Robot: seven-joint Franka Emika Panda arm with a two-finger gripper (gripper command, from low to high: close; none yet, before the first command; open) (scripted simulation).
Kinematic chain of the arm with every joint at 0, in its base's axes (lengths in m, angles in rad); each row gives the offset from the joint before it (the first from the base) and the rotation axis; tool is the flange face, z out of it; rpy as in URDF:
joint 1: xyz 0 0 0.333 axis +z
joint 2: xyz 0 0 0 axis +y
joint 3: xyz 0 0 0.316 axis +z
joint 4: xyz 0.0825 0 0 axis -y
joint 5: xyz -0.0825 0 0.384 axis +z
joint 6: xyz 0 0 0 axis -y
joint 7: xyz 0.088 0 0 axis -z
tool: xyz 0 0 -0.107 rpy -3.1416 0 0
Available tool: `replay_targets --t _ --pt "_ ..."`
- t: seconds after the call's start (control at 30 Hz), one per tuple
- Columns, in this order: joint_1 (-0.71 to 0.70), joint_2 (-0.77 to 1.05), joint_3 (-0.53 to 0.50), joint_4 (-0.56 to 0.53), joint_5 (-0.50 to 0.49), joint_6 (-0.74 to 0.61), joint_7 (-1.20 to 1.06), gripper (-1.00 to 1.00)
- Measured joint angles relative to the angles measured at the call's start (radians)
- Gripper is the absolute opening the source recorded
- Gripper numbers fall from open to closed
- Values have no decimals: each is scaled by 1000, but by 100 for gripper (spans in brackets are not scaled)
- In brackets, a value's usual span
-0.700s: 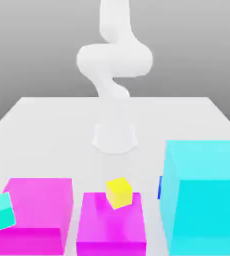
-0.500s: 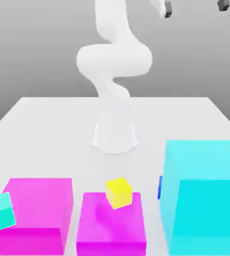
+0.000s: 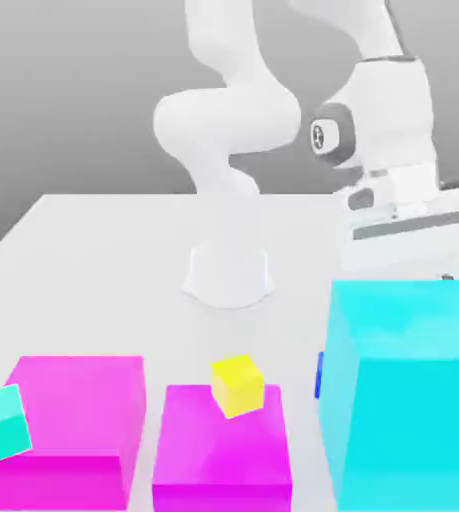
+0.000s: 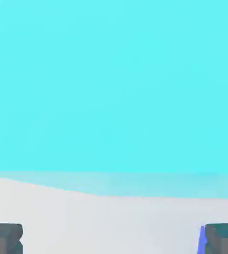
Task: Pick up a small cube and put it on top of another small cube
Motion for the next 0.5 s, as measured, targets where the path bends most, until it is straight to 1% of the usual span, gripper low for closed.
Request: replay_targets --t 0.1,0.17,0.3,0.37,0.5 --pt "-94 83 9 -2 -72 -35 77 0" --pt "-139 139 5 -8 -142 -51 125 0" --pt "-178 230 -12 4 -302 -8 231 0" --pt "-165 274 -53 14 -405 21 305 0" --pt "-53 359 -208 37 -590 81 440 0"
